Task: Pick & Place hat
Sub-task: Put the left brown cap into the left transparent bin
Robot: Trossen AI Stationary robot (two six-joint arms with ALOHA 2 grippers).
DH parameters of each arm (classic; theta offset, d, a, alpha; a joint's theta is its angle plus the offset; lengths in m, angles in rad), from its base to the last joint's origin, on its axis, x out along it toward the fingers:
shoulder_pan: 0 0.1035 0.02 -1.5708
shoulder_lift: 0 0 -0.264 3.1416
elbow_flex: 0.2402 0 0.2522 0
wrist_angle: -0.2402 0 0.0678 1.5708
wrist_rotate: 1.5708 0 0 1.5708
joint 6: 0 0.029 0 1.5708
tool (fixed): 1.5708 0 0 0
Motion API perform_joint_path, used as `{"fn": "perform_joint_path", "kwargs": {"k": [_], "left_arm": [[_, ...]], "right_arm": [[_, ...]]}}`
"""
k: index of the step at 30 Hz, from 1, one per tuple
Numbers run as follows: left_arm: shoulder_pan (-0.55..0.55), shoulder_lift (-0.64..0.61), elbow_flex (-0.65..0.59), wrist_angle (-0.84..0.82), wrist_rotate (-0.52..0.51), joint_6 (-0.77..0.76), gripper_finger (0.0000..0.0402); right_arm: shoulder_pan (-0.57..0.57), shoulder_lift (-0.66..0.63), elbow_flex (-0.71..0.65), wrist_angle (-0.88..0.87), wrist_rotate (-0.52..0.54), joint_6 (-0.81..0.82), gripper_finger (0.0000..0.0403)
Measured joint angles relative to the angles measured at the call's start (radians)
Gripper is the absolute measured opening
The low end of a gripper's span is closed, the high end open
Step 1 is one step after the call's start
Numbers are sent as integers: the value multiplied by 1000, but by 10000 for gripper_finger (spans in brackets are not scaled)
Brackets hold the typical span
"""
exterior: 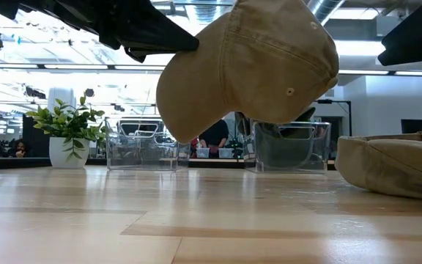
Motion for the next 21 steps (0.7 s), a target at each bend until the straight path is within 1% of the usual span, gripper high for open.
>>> {"fn": "perform_joint_path", "kwargs": {"k": [12, 18, 21], "left_arm": [[0, 0, 0, 19, 0, 18, 11], [-3, 0, 0, 42, -2, 180, 11], [-2, 0, 0, 46, -3, 284, 11]], "right_arm": [[-1, 0, 0, 21, 1, 0, 128], [-39, 0, 0, 104, 27, 6, 123], [-75, 0, 0, 142, 17, 8, 118]]}}
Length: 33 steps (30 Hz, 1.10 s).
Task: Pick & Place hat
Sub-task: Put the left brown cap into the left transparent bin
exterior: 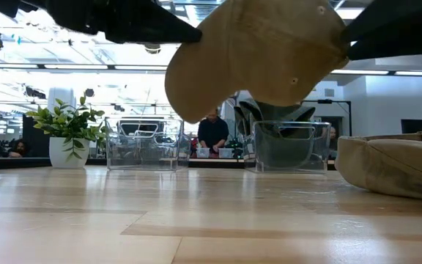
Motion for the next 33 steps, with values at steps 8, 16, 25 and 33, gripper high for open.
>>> {"fn": "perform_joint_path", "kwargs": {"k": [8, 16, 25, 33], "left_arm": [[0, 0, 0, 2, -120, 272, 11], [0, 0, 0, 3, -226, 297, 11], [-55, 0, 0, 1, -383, 286, 11], [-85, 0, 0, 12, -404, 304, 11]], "right_arm": [[-86, 0, 101, 15, -184, -75, 115], [-105, -1, 293, -8, -246, -234, 115], [-119, -30, 436, -560, -61, -8, 115], [-183, -127, 338, -956, -18, 390, 115]]}}
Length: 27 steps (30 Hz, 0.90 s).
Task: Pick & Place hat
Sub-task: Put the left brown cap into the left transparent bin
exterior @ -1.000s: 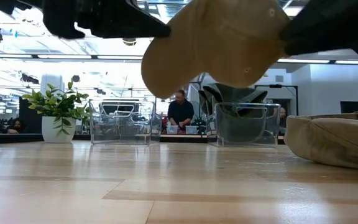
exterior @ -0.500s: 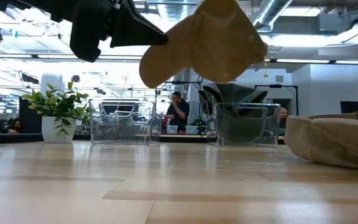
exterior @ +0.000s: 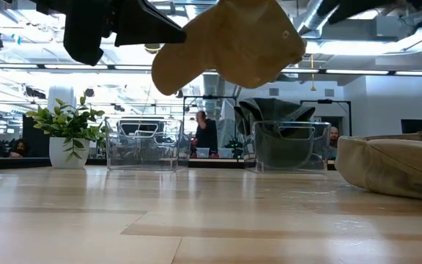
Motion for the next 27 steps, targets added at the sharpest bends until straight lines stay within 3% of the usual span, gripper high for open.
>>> {"fn": "perform_joint_path", "kwargs": {"k": [9, 15, 23, 27], "left_arm": [[-1, 0, 0, 2, 0, 0, 11], [-2, 0, 0, 2, 11, -3, 11], [-2, 0, 0, 16, 66, -3, 11], [-2, 0, 0, 24, 86, -3, 11]], "right_arm": [[-22, -76, -224, 246, 6, -82, 115], [52, -136, -409, 520, 110, -82, 111], [144, -261, -673, 696, 294, 154, 59], [159, -297, -733, 812, 294, 121, 26]]}}
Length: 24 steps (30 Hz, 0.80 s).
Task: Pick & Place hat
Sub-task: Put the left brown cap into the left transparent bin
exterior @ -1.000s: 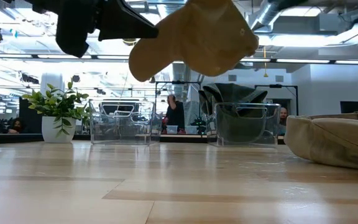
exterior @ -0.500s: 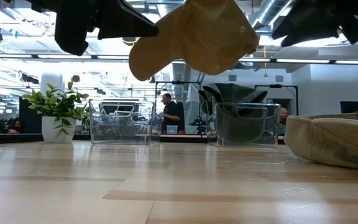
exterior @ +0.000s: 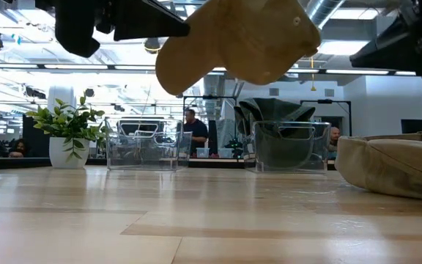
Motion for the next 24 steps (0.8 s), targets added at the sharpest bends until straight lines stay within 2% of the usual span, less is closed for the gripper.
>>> {"fn": "perform_joint_path", "kwargs": {"k": [3, 6, 12, 21, 24], "left_arm": [[4, 0, 0, 5, 21, 0, 11], [5, 0, 0, 8, 27, 0, 11], [5, 0, 0, 9, 28, -1, 13], [4, 0, 0, 8, 27, -1, 13], [4, 0, 0, 8, 27, -1, 14]], "right_arm": [[-12, -3, -4, 134, -23, -150, 5], [-39, -3, -4, 308, -84, -340, 8], [-110, -3, -4, 624, -297, -732, 78], [-265, -3, -4, 675, -508, -774, 216], [-288, -3, -4, 691, -547, -774, 252]]}}
